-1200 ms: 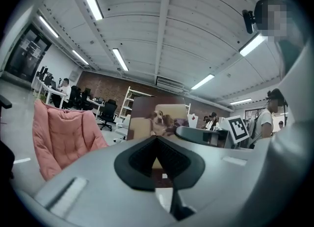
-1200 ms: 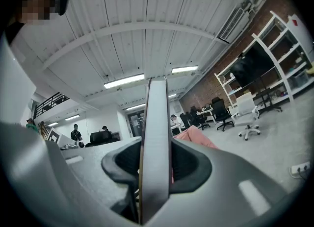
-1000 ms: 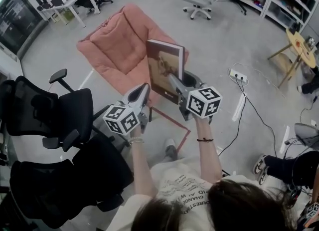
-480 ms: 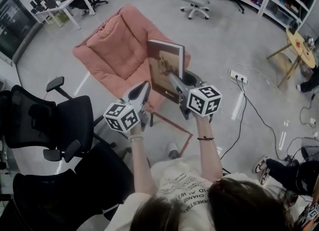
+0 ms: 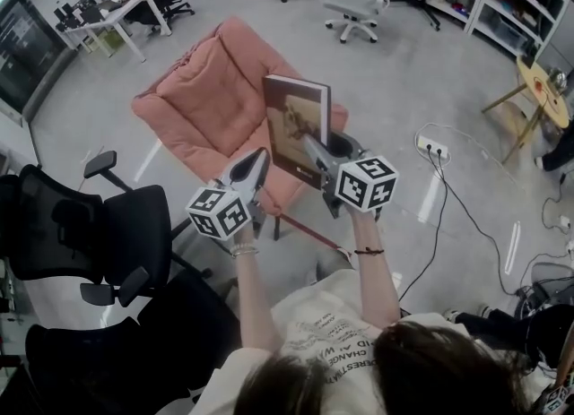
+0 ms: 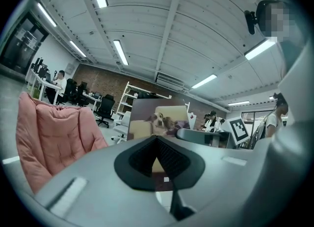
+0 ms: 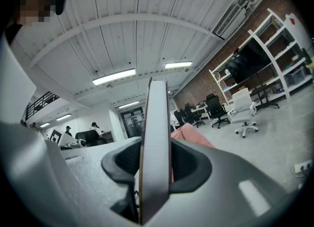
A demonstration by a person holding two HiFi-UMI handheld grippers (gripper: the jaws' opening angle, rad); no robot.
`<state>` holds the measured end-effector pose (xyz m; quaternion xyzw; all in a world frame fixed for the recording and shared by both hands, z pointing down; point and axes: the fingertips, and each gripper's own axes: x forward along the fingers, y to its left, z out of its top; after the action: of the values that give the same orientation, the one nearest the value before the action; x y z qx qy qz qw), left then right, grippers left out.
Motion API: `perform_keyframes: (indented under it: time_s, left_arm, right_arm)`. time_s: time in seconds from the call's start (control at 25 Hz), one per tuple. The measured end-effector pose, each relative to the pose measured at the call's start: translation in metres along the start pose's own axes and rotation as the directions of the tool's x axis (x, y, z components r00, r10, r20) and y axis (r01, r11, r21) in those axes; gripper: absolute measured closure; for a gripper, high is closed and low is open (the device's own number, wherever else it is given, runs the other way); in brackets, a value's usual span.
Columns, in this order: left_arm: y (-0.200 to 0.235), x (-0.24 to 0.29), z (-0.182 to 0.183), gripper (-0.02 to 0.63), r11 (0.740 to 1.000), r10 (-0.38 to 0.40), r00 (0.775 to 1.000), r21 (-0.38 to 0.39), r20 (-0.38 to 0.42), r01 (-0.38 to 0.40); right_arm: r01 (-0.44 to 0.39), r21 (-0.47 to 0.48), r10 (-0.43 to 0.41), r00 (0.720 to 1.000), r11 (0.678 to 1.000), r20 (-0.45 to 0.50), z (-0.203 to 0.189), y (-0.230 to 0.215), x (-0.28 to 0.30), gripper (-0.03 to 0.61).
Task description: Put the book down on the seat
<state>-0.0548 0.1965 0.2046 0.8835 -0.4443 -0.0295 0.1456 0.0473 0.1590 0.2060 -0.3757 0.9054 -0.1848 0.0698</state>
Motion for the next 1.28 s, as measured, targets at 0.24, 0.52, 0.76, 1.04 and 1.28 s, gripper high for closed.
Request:
perform_keyframes:
  time_s: [0.24, 0.52, 0.76, 1.04, 1.28]
  left_arm:
    - [0.03, 0.025, 0.005, 0.624, 1.0, 0.03, 1.0, -0.01, -0.003, -0.03]
    - [0.072, 0.064, 0.024, 0.624, 0.996, 0.086, 0.996, -0.023, 0.025, -0.085]
    - [0.101, 0.094, 0.03, 0.624, 0.989, 0.137, 0.99, -0.05, 0.029, -0.136]
    - [0.127, 0.114, 0.039, 0.624, 0.979, 0.197, 0.979, -0.07, 0.061, -0.193]
    - [0.138, 0.128, 0.028, 0.624, 0.966, 0.243, 0.967, -0.112, 0.072, -0.234]
  right_arm:
    - [-0.035, -0.001, 0.034, 0.999, 0.999, -0.029, 0.006, -0.018, 0.044, 0.43]
    - [-0.096, -0.026, 0.094, 0.993, 0.995, -0.077, 0.023, -0.046, 0.104, 0.43]
    - [-0.148, -0.019, 0.145, 0.983, 0.989, -0.116, 0.033, -0.071, 0.145, 0.43]
    - [-0.194, -0.01, 0.19, 0.969, 0.981, -0.157, 0.038, -0.095, 0.176, 0.43]
    - [-0.218, -0.008, 0.211, 0.954, 0.976, -0.215, 0.028, -0.117, 0.19, 0.43]
